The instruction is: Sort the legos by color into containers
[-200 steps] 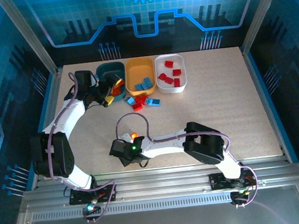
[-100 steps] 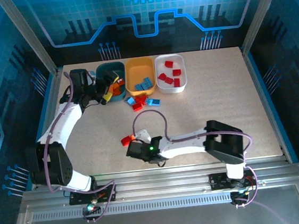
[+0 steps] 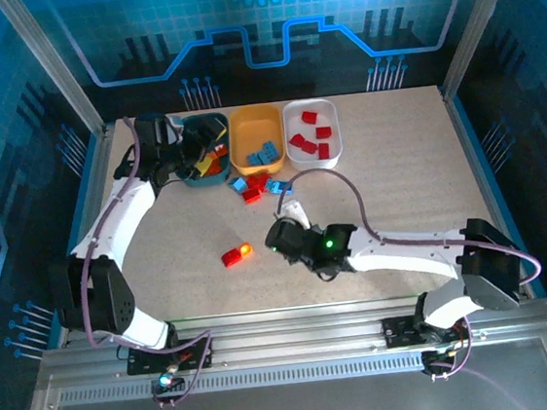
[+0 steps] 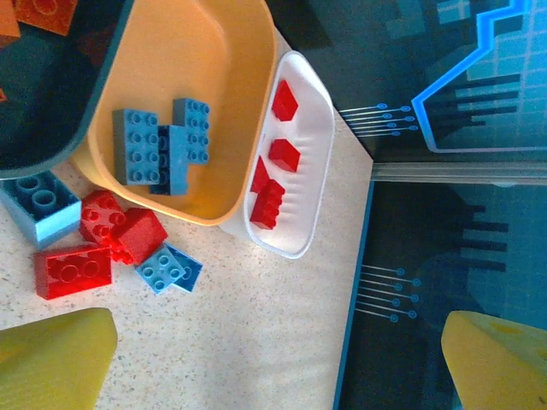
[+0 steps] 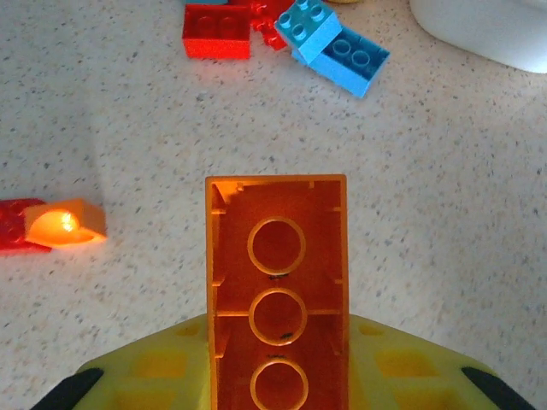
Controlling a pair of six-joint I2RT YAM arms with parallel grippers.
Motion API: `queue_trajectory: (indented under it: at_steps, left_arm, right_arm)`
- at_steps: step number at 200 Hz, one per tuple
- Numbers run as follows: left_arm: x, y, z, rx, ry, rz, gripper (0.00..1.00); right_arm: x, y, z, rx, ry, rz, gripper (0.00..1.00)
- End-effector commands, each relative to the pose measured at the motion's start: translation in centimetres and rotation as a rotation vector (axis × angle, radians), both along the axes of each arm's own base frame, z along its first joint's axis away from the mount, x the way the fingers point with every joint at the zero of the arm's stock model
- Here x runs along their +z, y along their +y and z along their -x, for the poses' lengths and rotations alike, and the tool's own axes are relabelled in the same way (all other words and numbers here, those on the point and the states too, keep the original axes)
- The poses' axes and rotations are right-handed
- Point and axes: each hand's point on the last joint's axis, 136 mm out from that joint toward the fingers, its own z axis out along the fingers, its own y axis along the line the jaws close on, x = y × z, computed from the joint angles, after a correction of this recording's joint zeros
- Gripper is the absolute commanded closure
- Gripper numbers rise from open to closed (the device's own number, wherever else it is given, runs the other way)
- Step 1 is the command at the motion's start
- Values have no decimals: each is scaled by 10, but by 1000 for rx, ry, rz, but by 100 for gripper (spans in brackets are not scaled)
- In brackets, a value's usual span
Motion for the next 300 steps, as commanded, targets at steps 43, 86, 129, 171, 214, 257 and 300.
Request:
queue_trajectory:
  at_steps: [43, 86, 129, 171, 214, 257, 300]
  left_arm:
    - [-57, 75, -13, 170, 147, 98, 1]
    - [-62, 96, -16, 210, 161, 124, 1]
    - [-60, 106, -17, 229, 151, 128, 1]
    - [-64, 105, -19, 225, 160, 156, 1]
    - [-67, 103, -19, 221, 166, 177, 1]
    - [-64, 100, -20, 209, 151, 182, 1]
    - [-54, 94, -16, 187, 122, 155, 1]
  right_arm:
    - [36, 102, -92, 197, -36, -129, 71]
    - [33, 143, -162, 234, 4, -222, 70]
    - [11, 164, -212, 271, 48, -254, 70]
    - [3, 176, -234, 302, 56, -264, 69]
    - [-12, 177, -254, 287, 60, -289, 65]
    - [20, 189, -265, 354, -27, -339, 22]
    - [84, 164, -241, 331, -93, -293, 24]
